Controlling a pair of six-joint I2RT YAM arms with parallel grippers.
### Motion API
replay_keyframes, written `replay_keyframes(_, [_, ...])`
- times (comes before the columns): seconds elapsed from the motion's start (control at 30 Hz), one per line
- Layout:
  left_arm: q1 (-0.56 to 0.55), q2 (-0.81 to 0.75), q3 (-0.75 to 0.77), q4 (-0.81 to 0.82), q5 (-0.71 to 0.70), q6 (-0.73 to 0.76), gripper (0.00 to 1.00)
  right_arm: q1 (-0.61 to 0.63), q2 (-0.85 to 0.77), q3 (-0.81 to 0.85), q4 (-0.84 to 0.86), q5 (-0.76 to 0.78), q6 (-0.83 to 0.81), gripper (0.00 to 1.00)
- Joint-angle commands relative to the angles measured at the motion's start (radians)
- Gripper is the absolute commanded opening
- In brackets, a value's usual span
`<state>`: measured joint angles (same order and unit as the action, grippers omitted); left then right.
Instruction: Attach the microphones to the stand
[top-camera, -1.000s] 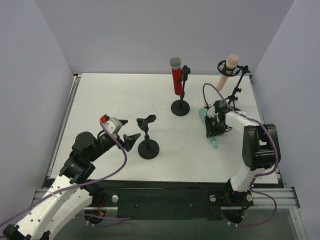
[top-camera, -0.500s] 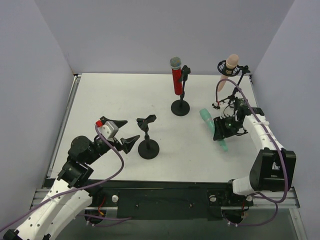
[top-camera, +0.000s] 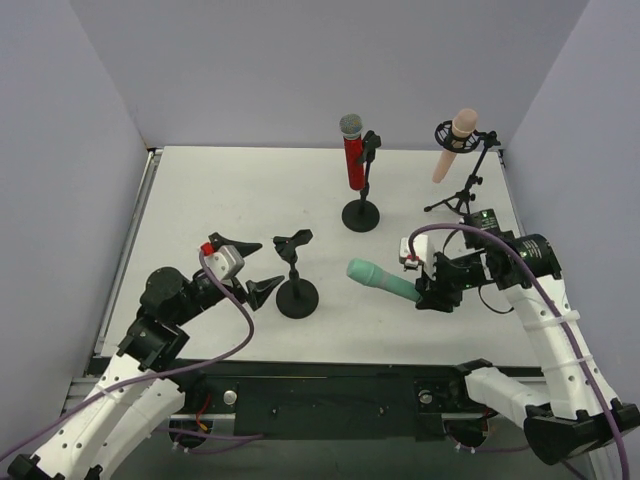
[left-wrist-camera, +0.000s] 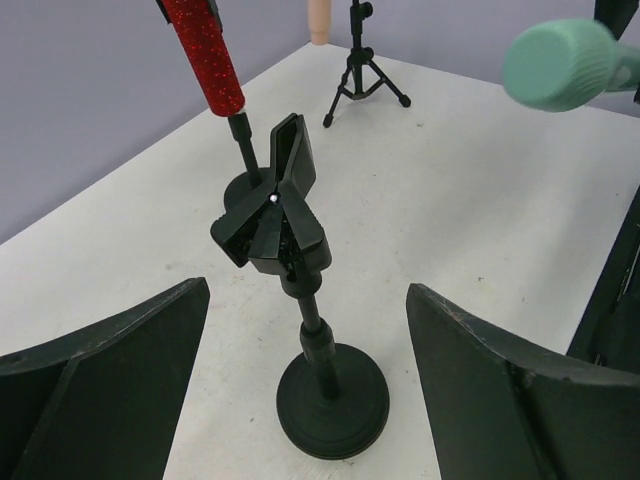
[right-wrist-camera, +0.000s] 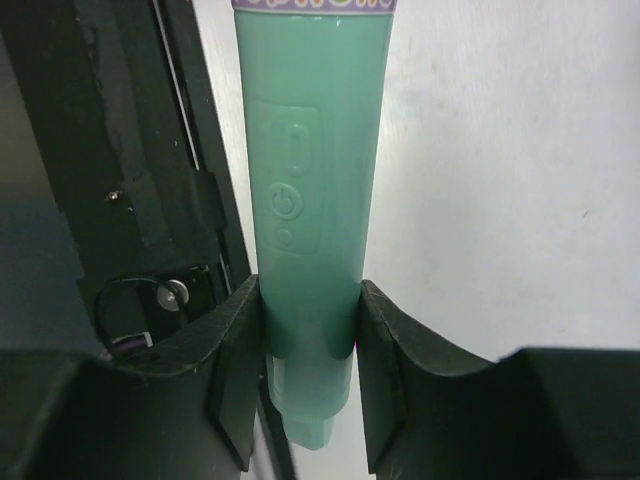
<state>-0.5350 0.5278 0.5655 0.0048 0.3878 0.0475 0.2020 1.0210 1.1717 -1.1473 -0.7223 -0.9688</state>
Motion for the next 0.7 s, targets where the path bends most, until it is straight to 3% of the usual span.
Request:
replay_keyframes(0.0, [0.007,0.021,0.079,-0.003,0.030,0.101,0.92,0.150,0.091,0.173,-0.035,-0.051,-0.094,0.00])
replay_keyframes(0.13, [0.032,0.063,0.100,-0.037,0.029,0.158,0.92,0.233,0.265,0.386,-0.058,-0.077,-0.140,0.00])
replay_keyframes(0.3, [0.156,0.104,0.031,0.205,0.249,0.114,0.93,0.244,0.405,0.581,-0.010,-0.210,-0.150,0.00])
replay_keyframes(0.47, [0.248,0.210,0.007,0.432,0.440,-0.034,0.93,0.246,0.530,0.641,0.223,-0.321,0.063,0.00])
replay_keyframes(0.67, [0.247,0.276,-0.001,0.494,0.528,-0.086,0.93,0.261,0.654,0.715,0.262,-0.330,0.176,0.00])
